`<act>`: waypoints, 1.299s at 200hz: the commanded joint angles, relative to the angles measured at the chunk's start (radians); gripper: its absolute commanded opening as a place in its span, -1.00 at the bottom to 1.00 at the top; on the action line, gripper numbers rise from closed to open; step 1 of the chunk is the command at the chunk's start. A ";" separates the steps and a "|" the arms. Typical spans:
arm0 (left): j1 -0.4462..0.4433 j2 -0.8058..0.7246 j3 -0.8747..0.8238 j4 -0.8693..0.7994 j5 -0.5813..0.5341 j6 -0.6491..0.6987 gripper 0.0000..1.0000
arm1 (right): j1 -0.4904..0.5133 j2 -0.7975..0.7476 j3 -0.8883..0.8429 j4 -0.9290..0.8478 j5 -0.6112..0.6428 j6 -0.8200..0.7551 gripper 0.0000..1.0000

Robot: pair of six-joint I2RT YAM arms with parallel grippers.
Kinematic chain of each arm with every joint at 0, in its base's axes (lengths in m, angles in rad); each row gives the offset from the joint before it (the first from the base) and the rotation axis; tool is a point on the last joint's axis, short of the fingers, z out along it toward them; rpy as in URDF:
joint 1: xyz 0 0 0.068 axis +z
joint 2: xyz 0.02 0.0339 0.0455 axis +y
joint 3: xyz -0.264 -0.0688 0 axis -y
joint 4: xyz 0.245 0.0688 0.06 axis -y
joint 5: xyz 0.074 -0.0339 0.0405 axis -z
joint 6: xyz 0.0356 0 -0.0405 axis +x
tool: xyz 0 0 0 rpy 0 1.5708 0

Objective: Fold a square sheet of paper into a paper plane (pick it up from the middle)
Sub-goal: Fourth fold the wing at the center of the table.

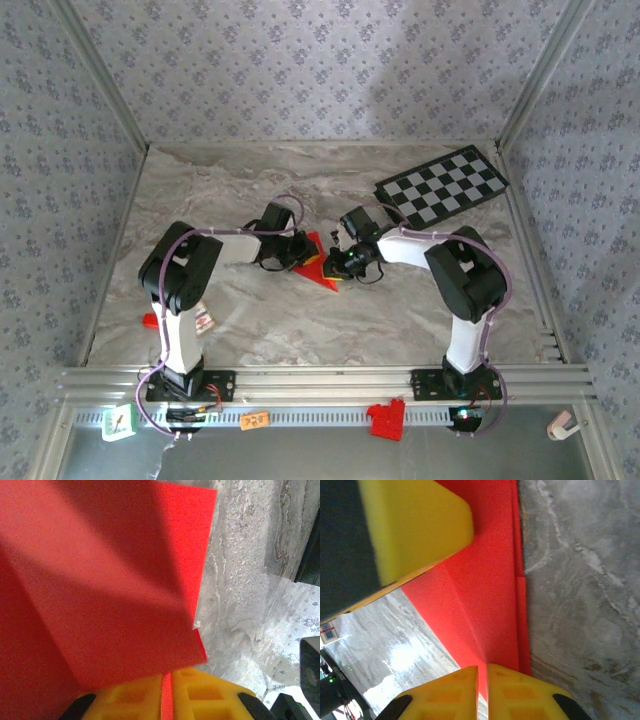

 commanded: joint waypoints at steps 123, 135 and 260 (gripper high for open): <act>0.003 0.101 0.032 -0.330 -0.167 0.018 -0.78 | 0.007 -0.072 -0.109 -0.197 -0.024 -0.086 -0.74; 0.003 0.103 0.032 -0.329 -0.166 0.018 -0.79 | 0.008 -0.078 -0.118 -0.206 -0.022 -0.089 -0.75; -0.006 0.075 0.057 -0.313 -0.115 0.022 -0.78 | 0.004 -0.195 -0.089 -0.025 0.018 -0.083 -0.75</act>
